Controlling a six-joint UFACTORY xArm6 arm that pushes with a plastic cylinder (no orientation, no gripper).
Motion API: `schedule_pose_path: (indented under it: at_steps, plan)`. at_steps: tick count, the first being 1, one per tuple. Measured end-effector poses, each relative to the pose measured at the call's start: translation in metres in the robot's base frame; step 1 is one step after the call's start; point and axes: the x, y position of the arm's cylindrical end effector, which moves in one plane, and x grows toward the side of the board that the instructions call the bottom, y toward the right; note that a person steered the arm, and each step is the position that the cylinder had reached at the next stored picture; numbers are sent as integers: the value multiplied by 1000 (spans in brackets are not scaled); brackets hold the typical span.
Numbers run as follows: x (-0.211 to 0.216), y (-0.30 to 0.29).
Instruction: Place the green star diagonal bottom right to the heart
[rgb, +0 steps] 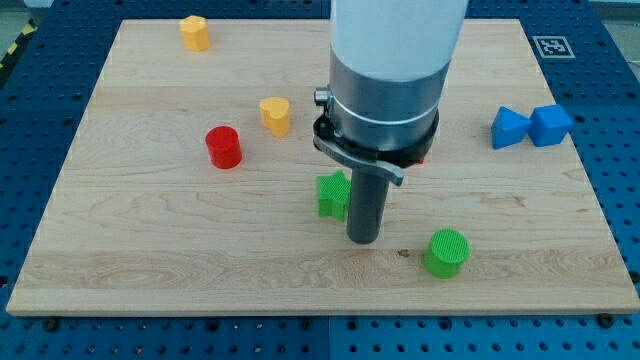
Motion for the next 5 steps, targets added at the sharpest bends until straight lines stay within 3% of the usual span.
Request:
schedule_pose_path:
  at_steps: [4, 5]
  plan:
    - [-16, -26]
    - [-39, -19]
